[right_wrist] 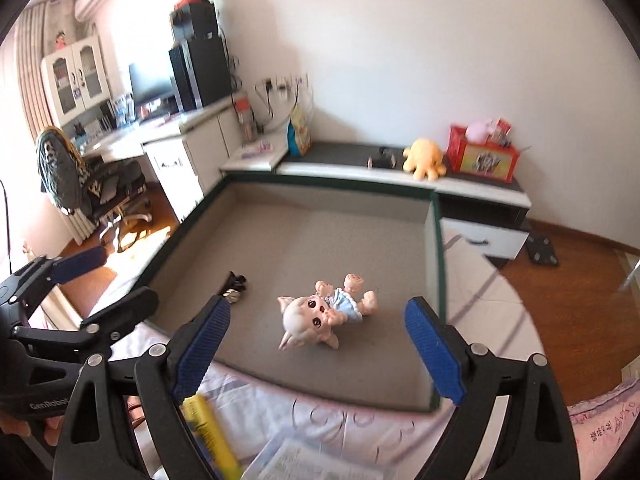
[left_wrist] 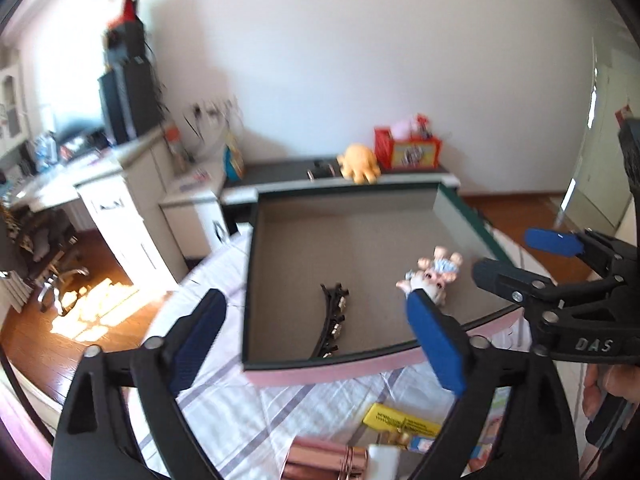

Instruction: Organize rigid objects

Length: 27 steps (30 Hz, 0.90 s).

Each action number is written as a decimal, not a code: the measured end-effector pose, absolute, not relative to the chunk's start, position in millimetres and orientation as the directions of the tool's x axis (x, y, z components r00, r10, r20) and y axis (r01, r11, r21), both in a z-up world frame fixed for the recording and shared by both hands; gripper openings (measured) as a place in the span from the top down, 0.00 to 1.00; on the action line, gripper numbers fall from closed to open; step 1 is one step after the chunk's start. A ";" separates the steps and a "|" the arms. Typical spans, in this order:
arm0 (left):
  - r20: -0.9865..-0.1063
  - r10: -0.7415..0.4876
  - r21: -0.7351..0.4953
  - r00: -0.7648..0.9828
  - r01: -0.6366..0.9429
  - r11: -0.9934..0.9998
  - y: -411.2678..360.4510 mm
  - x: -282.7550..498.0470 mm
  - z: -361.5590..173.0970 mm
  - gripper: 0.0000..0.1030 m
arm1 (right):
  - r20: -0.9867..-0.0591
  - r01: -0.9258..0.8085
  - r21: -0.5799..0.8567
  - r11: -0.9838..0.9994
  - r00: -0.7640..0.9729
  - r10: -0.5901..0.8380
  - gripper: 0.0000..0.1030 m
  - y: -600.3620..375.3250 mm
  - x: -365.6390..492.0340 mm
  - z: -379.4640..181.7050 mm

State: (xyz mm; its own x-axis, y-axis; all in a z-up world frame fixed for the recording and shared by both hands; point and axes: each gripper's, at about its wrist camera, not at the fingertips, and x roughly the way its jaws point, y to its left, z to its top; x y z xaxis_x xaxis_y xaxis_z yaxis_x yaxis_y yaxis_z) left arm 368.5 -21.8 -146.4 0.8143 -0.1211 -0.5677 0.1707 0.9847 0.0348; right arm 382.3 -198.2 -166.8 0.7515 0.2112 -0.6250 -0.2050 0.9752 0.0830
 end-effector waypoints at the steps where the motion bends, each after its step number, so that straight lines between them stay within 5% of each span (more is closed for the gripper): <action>1: -0.527 -0.100 0.046 0.844 0.146 0.988 -20.2 350.4 -138.1 0.02 | -0.591 -0.185 0.060 0.981 0.785 0.184 0.00 -198.9 361.8 -157.8; 6: -0.367 -0.050 0.073 0.929 0.082 0.994 -20.1 271.6 -108.9 0.00 | -0.469 -0.141 0.060 0.988 0.870 0.153 0.00 -201.7 282.0 -130.0; 27: -0.126 -0.028 0.038 0.992 0.033 0.999 -8.6 71.5 -71.5 0.00 | -0.248 -0.043 -0.023 0.999 0.968 0.036 0.00 -189.0 75.9 -80.6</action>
